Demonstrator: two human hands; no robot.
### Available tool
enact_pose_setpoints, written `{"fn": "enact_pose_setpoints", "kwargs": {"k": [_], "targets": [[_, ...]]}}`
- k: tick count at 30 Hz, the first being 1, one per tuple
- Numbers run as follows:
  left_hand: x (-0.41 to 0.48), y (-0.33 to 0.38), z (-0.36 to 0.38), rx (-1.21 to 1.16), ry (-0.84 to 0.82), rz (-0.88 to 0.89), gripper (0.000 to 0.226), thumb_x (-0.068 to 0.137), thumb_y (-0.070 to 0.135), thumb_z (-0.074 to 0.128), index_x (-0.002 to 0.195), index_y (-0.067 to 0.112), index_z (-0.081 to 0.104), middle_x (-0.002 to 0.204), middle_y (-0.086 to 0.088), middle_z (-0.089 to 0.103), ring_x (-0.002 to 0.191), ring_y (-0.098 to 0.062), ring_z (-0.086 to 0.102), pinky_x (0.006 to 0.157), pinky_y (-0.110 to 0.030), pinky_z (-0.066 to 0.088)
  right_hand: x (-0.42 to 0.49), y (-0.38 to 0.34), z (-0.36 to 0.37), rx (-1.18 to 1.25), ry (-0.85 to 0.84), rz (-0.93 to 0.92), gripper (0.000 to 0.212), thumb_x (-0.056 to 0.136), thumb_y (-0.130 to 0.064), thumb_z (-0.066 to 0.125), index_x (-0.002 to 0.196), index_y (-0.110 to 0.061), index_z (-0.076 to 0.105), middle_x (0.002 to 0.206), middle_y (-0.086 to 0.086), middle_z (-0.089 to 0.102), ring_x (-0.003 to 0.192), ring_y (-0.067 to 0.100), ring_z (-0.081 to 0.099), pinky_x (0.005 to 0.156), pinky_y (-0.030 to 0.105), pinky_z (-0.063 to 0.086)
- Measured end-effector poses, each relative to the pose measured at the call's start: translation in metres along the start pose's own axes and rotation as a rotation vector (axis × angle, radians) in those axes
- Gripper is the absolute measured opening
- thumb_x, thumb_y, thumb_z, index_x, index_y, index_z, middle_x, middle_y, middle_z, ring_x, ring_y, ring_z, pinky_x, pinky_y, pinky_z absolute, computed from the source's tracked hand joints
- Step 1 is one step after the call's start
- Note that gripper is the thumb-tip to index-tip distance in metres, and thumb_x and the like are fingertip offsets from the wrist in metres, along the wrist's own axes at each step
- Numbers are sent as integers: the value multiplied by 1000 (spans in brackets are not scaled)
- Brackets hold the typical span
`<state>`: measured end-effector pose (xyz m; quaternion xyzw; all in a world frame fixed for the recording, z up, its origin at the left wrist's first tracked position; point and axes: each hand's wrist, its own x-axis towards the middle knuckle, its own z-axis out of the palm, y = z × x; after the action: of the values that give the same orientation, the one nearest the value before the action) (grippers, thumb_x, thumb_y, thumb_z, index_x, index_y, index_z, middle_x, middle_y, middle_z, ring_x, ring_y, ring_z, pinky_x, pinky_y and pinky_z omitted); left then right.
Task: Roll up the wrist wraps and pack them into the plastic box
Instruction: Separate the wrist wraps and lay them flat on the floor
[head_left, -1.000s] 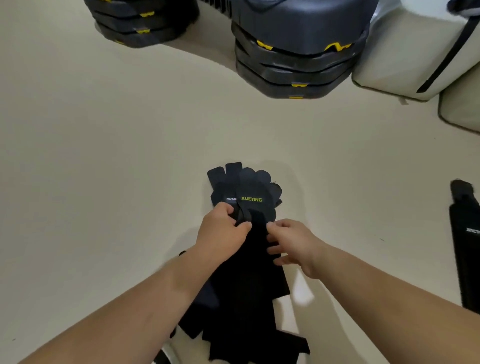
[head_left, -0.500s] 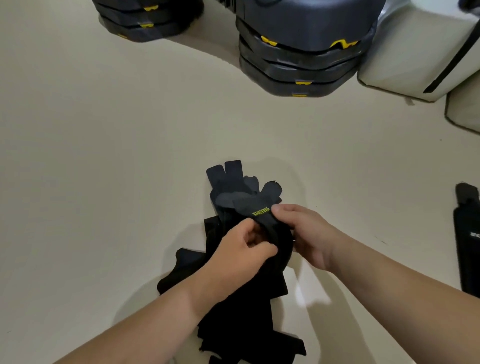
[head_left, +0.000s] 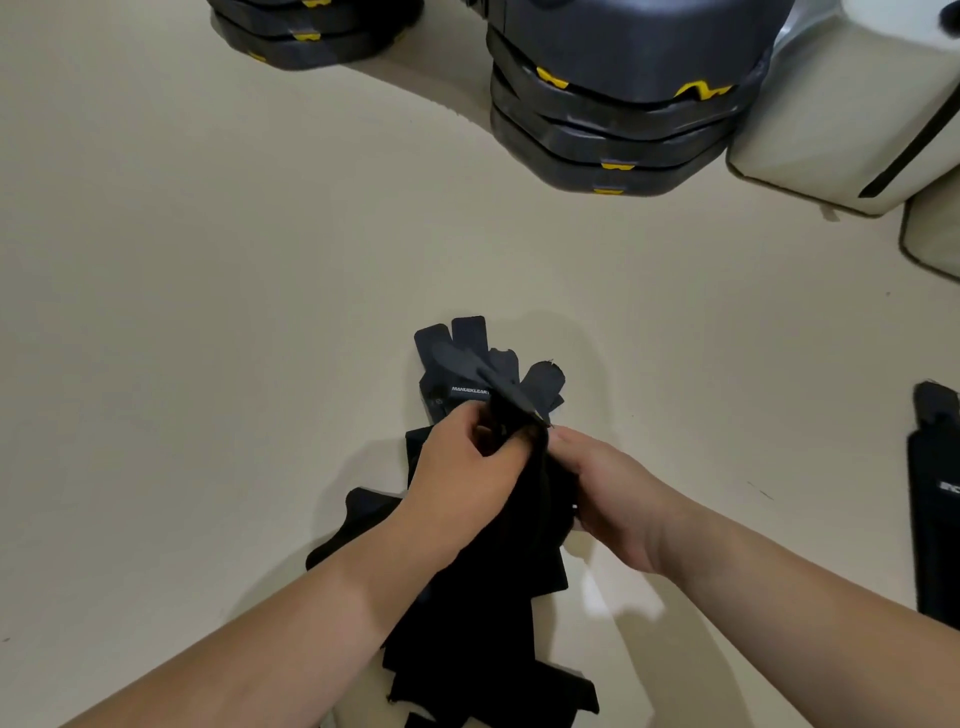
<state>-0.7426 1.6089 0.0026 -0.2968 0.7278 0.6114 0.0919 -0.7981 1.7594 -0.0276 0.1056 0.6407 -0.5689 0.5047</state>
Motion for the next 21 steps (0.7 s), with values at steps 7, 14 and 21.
{"fn": "enact_pose_setpoints", "kwargs": {"k": [7,14,21], "targets": [[6,-4,-1,34,83,-87,18,104,30,59,95,24,74,88,8,76,91,-14,71,78,-29,56,-3,-7,7,-127,357,-207,41,97,-44,71,86,-5,67,75,3,62,69,19,59,65,35,54],[6,-18,-11,98,138,-54,7,100,25,68,101,31,63,92,11,71,86,-8,68,71,-25,50,-15,-17,1,-133,201,-143,44,77,-42,91,90,-4,71,77,5,71,68,18,65,63,32,50],[18,-33,-31,64,279,-180,8,104,19,56,101,14,61,96,-4,68,83,-19,61,69,-33,46,-30,-28,-23,63,-127,80,26,95,-27,69,108,-7,80,108,15,79,91,24,77,80,31,61]]}}
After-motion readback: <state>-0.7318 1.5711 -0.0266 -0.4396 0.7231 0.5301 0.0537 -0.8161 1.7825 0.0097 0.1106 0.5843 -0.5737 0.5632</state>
